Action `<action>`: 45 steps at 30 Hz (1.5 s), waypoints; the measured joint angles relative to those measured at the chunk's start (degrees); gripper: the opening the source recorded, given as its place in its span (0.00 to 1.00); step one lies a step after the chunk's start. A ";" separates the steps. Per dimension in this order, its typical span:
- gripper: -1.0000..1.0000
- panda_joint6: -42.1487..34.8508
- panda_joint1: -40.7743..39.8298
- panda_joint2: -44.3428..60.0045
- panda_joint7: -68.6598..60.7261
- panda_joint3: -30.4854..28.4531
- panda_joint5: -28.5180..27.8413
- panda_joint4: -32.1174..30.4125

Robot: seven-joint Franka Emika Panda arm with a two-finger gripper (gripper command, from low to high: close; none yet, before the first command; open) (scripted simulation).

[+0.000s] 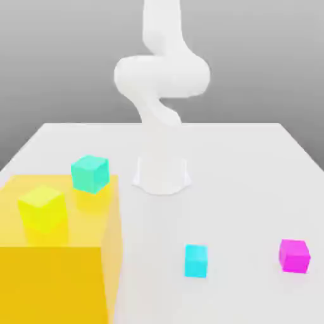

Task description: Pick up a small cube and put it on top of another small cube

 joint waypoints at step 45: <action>0.00 22.83 26.28 47.74 -36.55 3.87 -5.13 -16.57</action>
